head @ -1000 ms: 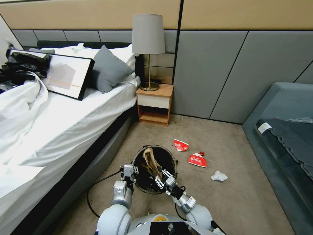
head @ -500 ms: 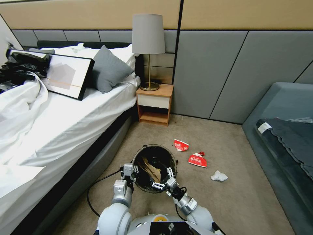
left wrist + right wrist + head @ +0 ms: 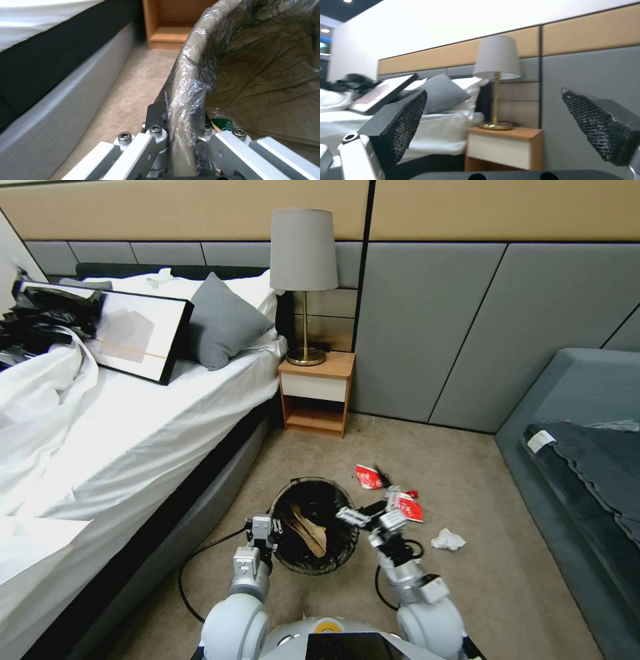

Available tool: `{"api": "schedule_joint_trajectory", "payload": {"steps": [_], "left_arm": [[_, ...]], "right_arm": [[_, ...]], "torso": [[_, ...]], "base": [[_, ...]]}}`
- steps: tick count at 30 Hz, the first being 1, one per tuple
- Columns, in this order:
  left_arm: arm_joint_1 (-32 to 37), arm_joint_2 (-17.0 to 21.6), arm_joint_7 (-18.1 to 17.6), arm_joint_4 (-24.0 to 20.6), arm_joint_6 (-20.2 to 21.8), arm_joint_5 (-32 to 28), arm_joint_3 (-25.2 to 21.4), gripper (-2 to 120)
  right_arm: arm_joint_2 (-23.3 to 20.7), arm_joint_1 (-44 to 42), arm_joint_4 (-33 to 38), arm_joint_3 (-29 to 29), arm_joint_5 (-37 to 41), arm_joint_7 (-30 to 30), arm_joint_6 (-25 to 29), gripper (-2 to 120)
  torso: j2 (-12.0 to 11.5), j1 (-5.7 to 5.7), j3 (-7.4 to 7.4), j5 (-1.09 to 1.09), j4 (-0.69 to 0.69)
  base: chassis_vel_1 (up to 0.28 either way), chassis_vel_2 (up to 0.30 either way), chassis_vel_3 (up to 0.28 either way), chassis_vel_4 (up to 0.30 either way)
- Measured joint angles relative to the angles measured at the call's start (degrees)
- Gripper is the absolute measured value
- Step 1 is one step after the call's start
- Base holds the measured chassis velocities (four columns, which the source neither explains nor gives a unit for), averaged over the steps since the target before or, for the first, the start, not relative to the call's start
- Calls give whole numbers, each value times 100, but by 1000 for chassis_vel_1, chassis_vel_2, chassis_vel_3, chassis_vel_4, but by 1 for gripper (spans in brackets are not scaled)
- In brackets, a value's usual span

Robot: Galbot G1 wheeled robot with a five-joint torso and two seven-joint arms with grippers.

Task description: Pick up the trash bin, then pick up the garbage from the floor and place it into the trash bin.

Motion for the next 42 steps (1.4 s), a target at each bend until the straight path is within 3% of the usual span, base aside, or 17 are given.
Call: {"api": "schedule_joint_trajectory", "payload": {"steps": [13, 27, 35, 38, 39, 40, 42], "left_arm": [[60, -34, 0, -199, -8, -73, -181, 2], [66, -40, -5, -210, -11, -68, -161, 2], [93, -56, -8, -200, -20, -46, -140, 2], [103, -55, -9, -205, -24, -40, -141, 2], [103, -55, -9, -205, -24, -40, -141, 2], [112, -61, -11, -205, -31, -29, -135, 2], [118, -64, -11, -205, -35, -23, -125, 2]], "right_arm": [[362, -114, -738, 732, 109, 445, 734, 100], [351, 38, -1027, 920, 188, 555, 860, 100], [197, 622, -998, 1335, 315, 735, 286, 100], [66, 992, -1197, 1622, 523, 889, -504, 100], [66, 992, -1197, 1622, 523, 889, -504, 100], [25, 1227, -1482, 1805, 682, 958, -905, 100], [10, 1325, -1626, 1874, 738, 1010, -1055, 100]], "torso": [[0, 0, 0, 1, -1], [0, 0, 0, 1, -1], [0, 0, 0, 1, -1], [0, 0, 0, 1, -1], [0, 0, 0, 1, -1], [0, 0, 0, 1, -2], [0, 0, 0, 1, -1]], "base": [[0, 0, 0, 0], [0, 0, 0, 0], [0, 0, 0, 0], [0, 0, 0, 0], [0, 0, 0, 0], [0, 0, 0, 0], [0, 0, 0, 0]]}}
